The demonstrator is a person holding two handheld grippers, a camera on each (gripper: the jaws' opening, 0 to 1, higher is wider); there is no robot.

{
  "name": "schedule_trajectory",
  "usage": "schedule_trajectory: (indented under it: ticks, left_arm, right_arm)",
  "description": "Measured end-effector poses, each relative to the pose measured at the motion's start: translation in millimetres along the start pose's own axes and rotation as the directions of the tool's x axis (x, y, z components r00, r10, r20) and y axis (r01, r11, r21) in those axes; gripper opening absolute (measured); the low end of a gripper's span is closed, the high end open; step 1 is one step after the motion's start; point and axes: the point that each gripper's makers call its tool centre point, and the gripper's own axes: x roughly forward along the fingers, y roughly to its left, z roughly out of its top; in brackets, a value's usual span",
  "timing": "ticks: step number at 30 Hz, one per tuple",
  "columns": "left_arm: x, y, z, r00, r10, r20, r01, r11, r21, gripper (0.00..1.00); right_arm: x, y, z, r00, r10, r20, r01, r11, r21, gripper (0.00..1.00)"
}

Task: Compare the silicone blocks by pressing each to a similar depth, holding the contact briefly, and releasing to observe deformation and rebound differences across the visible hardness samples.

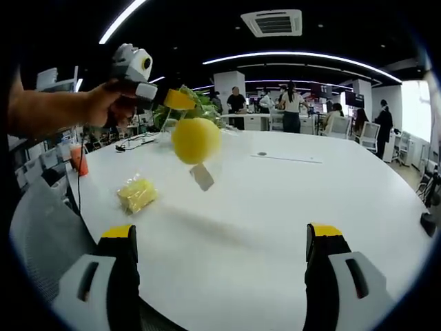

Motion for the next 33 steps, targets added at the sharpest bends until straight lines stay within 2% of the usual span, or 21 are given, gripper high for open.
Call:
schedule_trajectory:
  ticks: [8,17,27,33]
  left_arm:
    - [-14.5,-7.1,36.9,0.997,-0.024,0.067,0.023,1.000,0.020,0.00]
    - [-19.8,-12.1,52.3,0.995,-0.057,0.087,0.056,0.998,0.021,0.00]
    - [-48.9,-27.6,96.8,0.989,-0.081,0.121,0.076,0.996,0.049,0.00]
    - [-63.1,-31.8,116.3,0.984,-0.090,0.155,0.086,0.996,0.032,0.00]
  right_arm:
    - [0.0,1.5,0.7,1.000,0.006,0.005,-0.006,1.000,-0.001,0.96]
    - [0.1,3.8,-0.2,1.000,0.020,0.003,-0.020,1.000,0.006,0.96]
    - [-0.5,4.9,-0.2,1.000,0.017,-0.001,-0.017,1.000,-0.006,0.96]
    - [-2.3,5.9,2.1,1.000,0.018,0.007,-0.018,1.000,-0.005,0.96]
